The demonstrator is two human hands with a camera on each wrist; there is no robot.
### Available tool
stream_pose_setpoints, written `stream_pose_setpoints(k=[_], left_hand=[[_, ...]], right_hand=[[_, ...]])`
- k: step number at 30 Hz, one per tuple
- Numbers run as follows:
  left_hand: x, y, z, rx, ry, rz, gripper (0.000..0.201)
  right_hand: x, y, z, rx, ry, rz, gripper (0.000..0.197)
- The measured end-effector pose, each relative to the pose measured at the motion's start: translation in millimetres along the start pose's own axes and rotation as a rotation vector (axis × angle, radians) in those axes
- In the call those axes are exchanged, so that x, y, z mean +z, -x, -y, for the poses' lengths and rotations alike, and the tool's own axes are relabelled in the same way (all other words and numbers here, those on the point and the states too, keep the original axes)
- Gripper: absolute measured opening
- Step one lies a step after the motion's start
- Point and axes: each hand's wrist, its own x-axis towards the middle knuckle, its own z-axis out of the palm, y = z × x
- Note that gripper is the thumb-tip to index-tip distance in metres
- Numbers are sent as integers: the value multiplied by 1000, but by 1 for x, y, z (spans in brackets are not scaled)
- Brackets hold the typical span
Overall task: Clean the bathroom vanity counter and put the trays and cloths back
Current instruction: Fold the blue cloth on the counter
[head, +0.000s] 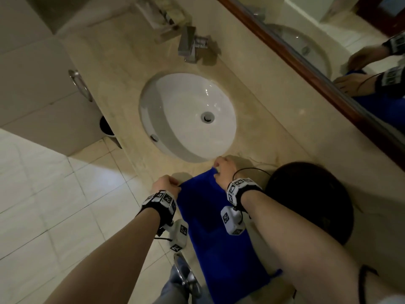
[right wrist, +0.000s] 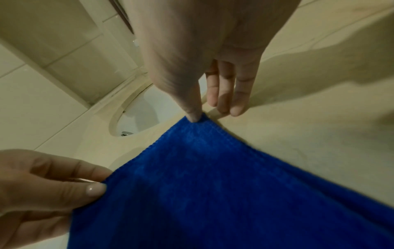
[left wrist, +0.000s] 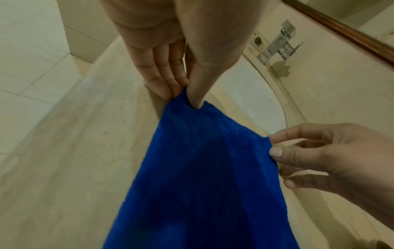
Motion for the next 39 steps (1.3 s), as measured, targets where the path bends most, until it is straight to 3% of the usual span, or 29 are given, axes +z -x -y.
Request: stream_pose_setpoints(k=[11, 20, 29, 35, 39], left_hand=[[-4, 5, 3, 69, 6, 20, 19], [-25, 26, -3, 250, -234, -20, 20], [-25, 87, -3, 489, -299, -45, 17], [3, 133, 30, 591, -343, -17, 19], [34, 158, 57, 631, -381, 20, 20]], right_hand=[[4, -11, 9, -53, 128, 69, 9], [-10, 9, 13, -2, -142, -12, 3], [-17, 71, -8, 13, -237, -131, 25], [-8, 128, -35, -1, -164, -35, 17], [6, 166, -56, -16, -87, -27, 23]])
